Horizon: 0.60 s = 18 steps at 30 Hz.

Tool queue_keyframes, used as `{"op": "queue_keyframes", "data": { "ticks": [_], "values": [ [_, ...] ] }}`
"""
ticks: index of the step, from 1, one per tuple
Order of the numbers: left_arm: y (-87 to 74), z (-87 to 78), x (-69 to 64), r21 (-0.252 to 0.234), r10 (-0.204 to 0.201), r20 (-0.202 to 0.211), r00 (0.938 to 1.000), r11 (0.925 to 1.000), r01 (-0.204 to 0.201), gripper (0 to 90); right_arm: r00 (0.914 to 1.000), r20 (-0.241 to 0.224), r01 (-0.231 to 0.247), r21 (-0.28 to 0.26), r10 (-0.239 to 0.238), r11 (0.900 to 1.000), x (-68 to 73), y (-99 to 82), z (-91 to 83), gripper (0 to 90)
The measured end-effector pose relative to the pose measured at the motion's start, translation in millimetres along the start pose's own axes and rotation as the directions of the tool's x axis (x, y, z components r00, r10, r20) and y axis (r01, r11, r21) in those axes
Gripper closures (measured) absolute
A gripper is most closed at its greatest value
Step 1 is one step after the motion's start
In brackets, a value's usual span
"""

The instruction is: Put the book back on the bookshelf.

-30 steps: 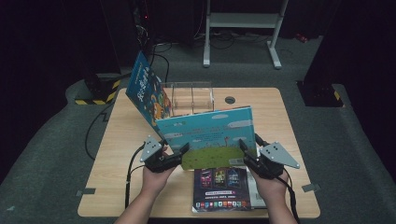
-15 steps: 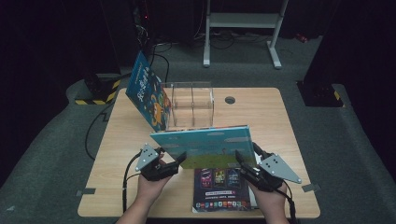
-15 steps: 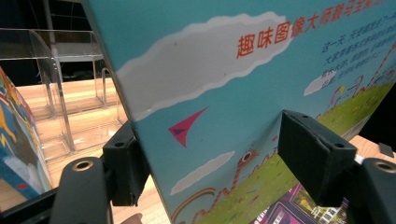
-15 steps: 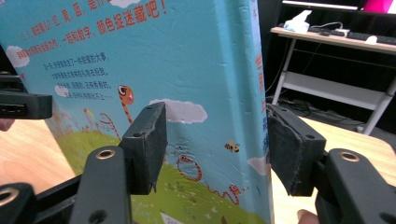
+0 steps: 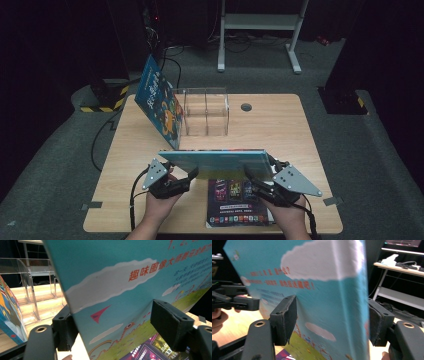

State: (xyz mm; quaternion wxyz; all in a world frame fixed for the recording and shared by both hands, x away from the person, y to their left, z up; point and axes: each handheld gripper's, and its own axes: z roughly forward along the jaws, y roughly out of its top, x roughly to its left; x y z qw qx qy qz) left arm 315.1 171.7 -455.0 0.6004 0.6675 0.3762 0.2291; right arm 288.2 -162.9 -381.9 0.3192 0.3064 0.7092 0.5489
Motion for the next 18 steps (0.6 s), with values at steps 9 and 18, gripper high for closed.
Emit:
{"op": "queue_keyframes", "data": {
  "ticks": [9,18],
  "values": [
    [2.3,1.4,-3.8,0.003,-0.018,-0.008,0.9998,0.9998,0.018,19.6,0.9998,-0.016,0.010,0.007,-0.010,0.9999,3.7,1.4,1.5,33.5],
    [3.6,0.2,-5.6,-0.005,-0.010,-0.007,0.9999,0.9999,0.010,20.6,0.9992,-0.039,0.009,0.025,-0.008,0.9996,3.0,3.4,0.2,36.8]
  ]
}}
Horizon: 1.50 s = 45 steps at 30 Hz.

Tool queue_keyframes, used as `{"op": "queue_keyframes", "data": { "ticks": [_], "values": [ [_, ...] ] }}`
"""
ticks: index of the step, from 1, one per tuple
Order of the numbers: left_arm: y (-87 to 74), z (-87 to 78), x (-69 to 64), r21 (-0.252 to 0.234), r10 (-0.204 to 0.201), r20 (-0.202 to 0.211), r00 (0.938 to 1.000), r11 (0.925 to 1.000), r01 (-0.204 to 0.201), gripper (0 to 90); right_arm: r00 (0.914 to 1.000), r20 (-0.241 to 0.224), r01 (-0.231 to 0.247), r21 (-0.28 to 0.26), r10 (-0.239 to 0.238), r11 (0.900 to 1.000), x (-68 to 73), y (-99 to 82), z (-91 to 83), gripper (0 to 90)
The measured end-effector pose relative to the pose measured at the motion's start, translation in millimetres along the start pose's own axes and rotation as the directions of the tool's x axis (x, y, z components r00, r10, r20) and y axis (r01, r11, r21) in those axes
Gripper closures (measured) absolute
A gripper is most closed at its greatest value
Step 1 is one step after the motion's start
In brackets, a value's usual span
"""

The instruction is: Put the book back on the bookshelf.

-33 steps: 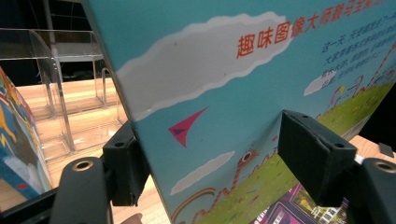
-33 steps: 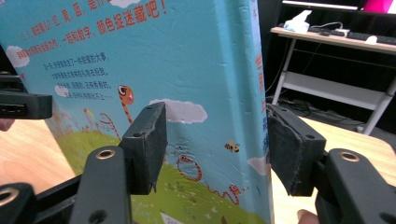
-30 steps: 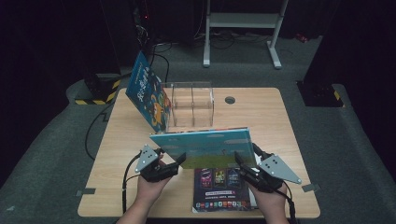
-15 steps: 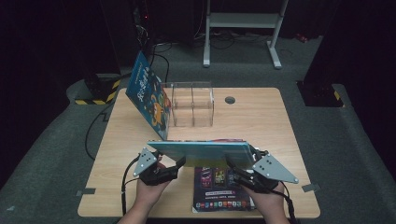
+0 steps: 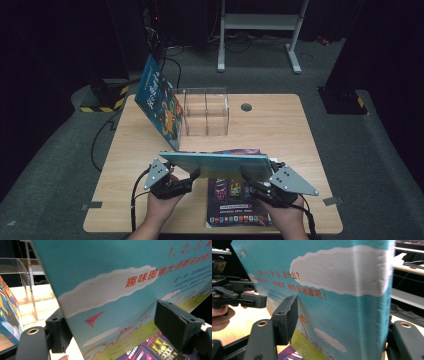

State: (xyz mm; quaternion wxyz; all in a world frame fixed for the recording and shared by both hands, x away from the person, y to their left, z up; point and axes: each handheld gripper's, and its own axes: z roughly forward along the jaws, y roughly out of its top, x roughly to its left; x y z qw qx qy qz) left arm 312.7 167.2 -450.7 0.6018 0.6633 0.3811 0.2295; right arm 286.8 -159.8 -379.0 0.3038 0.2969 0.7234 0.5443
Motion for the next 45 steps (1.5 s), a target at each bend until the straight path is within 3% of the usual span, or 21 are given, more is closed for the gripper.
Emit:
{"op": "queue_keyframes", "data": {
  "ticks": [5,14,19,29,41,45],
  "values": [
    [-0.6,-0.3,1.0,0.005,-0.015,0.001,0.9999,0.9999,0.015,20.4,0.9997,-0.019,-0.017,0.003,0.017,0.9998,-1.3,1.2,-1.4,38.1],
    [-0.3,1.8,1.6,-0.003,-0.007,-0.004,1.0000,1.0000,0.007,19.9,0.9992,-0.028,-0.028,-0.003,0.027,0.9996,-3.9,0.9,-1.6,39.5],
    [-0.9,5.4,2.0,0.009,-0.029,-0.011,0.9995,0.9995,0.029,15.8,0.9993,-0.037,-0.010,-0.021,0.009,0.9997,-3.0,0.1,-1.1,43.0],
    [0.2,6.8,2.8,0.006,-0.010,-0.006,0.9999,0.9999,0.010,14.1,0.9956,-0.094,-0.004,-0.008,0.003,1.0000,-4.7,-1.2,-8.9,50.7],
    [2.9,9.2,3.5,0.005,0.002,-0.007,1.0000,1.0000,-0.002,13.9,0.9925,-0.122,-0.004,-0.032,0.000,0.9995,-10.1,-5.6,-11.8,55.0],
    [3.7,8.1,5.4,-0.001,-0.013,-0.045,0.9989,0.9999,0.013,17.6,0.9906,-0.137,-0.006,-0.028,0.002,0.9996,-10.7,-6.1,-14.2,59.1]
  ]
}}
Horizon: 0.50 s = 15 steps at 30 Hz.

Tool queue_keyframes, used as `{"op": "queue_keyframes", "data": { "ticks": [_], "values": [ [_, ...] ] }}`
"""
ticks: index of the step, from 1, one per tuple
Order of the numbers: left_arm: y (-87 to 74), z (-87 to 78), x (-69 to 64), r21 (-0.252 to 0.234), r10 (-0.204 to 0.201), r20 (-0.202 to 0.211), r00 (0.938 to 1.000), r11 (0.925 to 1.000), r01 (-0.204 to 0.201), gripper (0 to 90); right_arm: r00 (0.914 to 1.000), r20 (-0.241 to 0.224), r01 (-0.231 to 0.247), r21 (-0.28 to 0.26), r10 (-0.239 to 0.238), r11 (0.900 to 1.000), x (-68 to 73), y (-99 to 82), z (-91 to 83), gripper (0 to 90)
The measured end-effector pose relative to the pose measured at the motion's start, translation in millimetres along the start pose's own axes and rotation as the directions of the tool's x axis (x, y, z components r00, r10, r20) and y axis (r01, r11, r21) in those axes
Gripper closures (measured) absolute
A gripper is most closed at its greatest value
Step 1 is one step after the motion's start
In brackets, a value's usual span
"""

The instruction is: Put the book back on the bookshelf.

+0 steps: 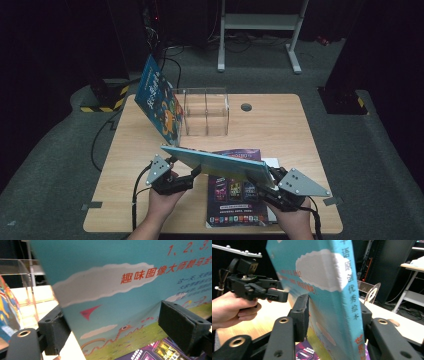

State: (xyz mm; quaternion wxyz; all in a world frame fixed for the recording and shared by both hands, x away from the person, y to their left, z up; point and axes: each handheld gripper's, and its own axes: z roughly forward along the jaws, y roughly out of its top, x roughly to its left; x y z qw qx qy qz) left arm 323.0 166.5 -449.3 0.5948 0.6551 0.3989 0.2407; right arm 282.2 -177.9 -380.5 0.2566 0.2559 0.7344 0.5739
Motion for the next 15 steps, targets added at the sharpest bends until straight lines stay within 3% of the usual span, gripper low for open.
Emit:
{"op": "queue_keyframes", "data": {
  "ticks": [6,7,8,10,15],
  "values": [
    [-0.7,-1.8,5.5,0.003,-0.012,-0.013,0.9998,0.9999,0.012,19.3,0.9995,-0.030,-0.012,-0.028,0.011,0.9995,0.0,-3.2,-2.7,79.8],
    [-0.5,-2.1,5.5,0.003,-0.013,-0.013,0.9998,0.9999,0.013,19.3,0.9996,0.028,-0.002,-0.030,0.002,0.9996,2.2,-3.1,-2.6,80.7],
    [-0.1,-3.1,5.2,0.002,-0.010,-0.012,0.9999,0.9999,0.010,19.4,0.9987,0.046,-0.021,-0.028,0.023,0.9994,0.4,-2.8,-2.9,80.6],
    [-0.1,-4.9,4.3,0.000,0.010,-0.012,0.9999,0.9999,-0.010,19.8,0.9920,0.059,-0.109,-0.044,0.112,0.9930,-10.6,-5.7,-5.6,81.0],
    [-0.6,-5.8,4.2,0.006,0.027,-0.008,0.9996,0.9996,-0.027,22.0,0.9846,0.078,-0.151,-0.068,0.156,0.9862,-13.4,-12.0,-10.9,81.0]
  ]
}}
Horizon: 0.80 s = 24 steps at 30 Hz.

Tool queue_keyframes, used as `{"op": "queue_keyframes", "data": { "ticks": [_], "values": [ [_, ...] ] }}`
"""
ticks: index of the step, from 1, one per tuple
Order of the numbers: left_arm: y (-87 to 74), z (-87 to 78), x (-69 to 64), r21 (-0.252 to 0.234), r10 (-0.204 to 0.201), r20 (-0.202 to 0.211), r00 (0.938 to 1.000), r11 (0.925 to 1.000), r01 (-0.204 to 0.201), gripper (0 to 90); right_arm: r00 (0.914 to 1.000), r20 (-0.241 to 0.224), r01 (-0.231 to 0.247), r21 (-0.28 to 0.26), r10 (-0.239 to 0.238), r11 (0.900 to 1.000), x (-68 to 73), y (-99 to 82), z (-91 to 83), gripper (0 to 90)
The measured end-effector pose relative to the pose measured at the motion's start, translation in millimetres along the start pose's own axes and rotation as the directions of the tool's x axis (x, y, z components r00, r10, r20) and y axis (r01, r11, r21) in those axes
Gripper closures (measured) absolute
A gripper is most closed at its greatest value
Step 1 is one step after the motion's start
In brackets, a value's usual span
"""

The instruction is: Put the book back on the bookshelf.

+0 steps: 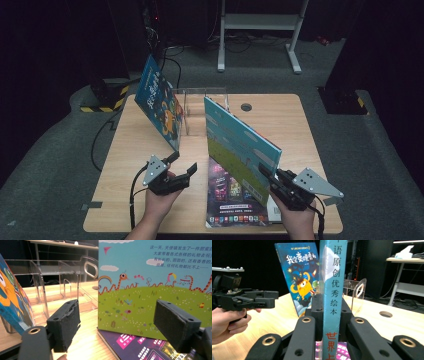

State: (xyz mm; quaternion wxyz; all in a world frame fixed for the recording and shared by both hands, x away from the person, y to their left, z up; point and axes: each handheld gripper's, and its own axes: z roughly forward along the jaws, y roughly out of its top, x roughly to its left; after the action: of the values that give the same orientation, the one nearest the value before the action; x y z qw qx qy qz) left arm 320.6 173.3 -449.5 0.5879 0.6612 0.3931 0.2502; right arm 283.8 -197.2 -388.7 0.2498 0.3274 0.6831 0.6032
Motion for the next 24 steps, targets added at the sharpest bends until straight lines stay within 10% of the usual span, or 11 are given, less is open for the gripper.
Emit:
{"op": "queue_keyframes", "data": {
  "ticks": [12,24],
  "values": [
    [-1.4,-0.6,5.0,0.020,-0.007,-0.017,0.9998,0.9998,0.008,23.6,0.9942,0.107,0.000,-0.022,0.002,0.9998,25.5,4.5,13.5,81.4],
    [9.3,-1.7,-9.9,-0.004,0.016,0.068,0.9975,0.9999,-0.016,20.5,0.9899,0.141,-0.013,-0.008,0.014,0.9999,42.8,0.1,35.5,81.0]
  ]
}}
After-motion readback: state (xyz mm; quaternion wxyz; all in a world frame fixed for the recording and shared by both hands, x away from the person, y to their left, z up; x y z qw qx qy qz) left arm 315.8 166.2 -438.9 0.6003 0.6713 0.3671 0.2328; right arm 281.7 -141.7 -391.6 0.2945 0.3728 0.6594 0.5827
